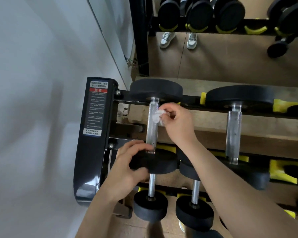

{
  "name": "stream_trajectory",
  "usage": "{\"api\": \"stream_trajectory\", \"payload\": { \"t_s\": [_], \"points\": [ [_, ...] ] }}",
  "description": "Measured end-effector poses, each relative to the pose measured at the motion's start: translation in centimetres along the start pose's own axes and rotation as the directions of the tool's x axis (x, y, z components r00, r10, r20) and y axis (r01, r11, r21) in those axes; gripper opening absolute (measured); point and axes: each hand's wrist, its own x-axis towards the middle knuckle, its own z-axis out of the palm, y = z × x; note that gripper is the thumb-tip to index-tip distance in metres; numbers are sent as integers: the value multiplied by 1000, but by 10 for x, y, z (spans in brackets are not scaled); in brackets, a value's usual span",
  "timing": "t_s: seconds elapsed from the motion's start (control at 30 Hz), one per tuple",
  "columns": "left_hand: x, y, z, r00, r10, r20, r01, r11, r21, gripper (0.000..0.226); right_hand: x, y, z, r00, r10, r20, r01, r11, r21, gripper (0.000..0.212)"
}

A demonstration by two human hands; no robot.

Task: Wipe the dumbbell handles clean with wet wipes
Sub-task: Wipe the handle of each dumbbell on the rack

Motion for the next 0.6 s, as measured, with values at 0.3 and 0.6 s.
{"api": "stream_trajectory", "payload": {
  "t_s": [0.3,0.6],
  "points": [
    [17,17,48,814,-101,-572,189,977,97,26,-7,-8,-4,977,-102,187,131,981,-146,10],
    [18,21,40,849,-188,-493,233,972,31,41,-5,-9,1,938,-194,288,262,939,-223,17]
  ]
}}
